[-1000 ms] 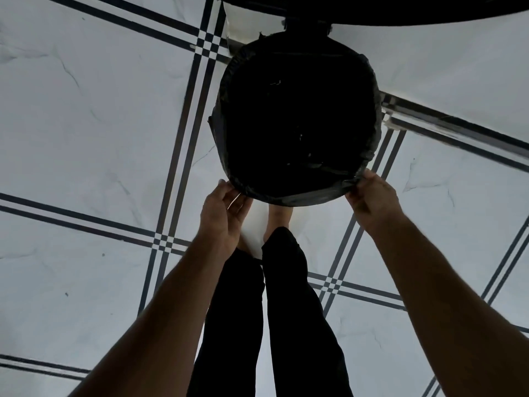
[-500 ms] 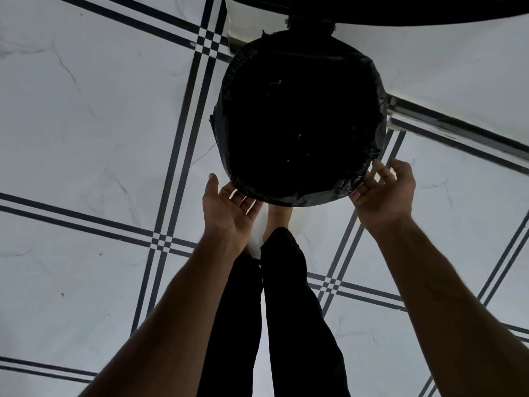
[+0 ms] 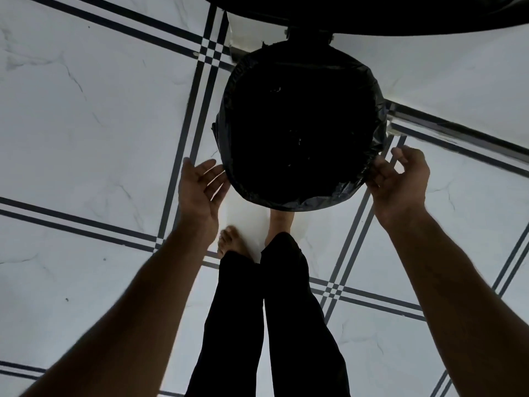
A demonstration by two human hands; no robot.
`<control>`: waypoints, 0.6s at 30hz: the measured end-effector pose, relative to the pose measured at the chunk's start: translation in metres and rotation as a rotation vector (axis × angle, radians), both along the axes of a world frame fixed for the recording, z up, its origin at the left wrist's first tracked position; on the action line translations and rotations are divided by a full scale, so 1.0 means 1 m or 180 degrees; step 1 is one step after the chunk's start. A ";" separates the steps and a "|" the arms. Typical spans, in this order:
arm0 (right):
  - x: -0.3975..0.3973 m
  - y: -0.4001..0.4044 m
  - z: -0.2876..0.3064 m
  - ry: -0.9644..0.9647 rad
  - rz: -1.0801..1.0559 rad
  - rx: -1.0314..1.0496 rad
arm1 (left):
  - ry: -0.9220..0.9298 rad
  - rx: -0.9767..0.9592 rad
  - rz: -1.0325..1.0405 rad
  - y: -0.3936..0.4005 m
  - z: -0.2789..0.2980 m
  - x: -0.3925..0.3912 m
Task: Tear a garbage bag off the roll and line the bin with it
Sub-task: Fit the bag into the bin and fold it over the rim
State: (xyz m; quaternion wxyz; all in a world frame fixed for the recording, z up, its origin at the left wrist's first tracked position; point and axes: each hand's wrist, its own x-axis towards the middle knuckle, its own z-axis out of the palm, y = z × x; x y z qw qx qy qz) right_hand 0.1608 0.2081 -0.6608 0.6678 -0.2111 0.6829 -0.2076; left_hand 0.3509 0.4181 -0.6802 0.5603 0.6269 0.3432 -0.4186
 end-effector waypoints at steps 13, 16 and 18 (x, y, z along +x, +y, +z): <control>-0.006 -0.017 0.000 0.1230 0.0578 -0.0136 | -0.0188 -0.0096 -0.0873 -0.018 0.007 0.029; -0.002 -0.013 0.002 0.1018 0.0465 0.0065 | -0.0104 -0.0077 -0.0605 -0.016 0.009 0.027; 0.000 -0.010 0.003 0.0545 0.0582 0.0331 | -0.0073 -0.0145 -0.0605 -0.014 0.009 0.026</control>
